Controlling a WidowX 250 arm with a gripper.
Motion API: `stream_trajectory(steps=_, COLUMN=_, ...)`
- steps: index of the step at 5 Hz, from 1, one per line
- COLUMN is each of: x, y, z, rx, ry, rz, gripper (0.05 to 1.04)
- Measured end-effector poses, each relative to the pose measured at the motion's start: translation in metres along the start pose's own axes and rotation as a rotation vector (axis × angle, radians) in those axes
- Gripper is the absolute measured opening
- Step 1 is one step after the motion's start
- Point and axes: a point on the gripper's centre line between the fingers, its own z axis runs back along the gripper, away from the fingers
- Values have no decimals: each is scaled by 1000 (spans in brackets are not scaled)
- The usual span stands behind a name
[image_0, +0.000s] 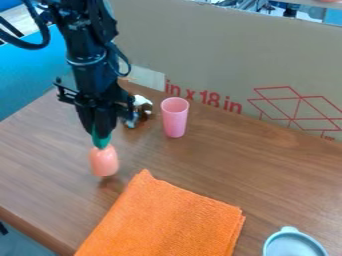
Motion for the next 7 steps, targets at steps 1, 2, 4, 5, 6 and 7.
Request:
stream_trajectory(steps=1, x=-7, y=7, z=-6, rx=-17, ry=6, rz=28, gripper=197)
stream_trajectory(steps=2, x=-9, y=11, z=-10, rx=-31, ry=-3, rz=43, gripper=197)
stream_trajectory(steps=4, x=-15, y=18, z=-19, rx=-8, ry=4, rz=57, gripper=229)
stream_trajectory(steps=5, x=-19, y=18, z=-19, rx=2, ry=30, rz=65, gripper=495)
stream_trajectory(steps=6, x=-17, y=15, z=-10, rx=4, ry=6, rz=73, gripper=853)
stream_trajectory(steps=7, x=-6, y=15, z=14, rx=-28, ry=-73, rz=80, gripper=1010)
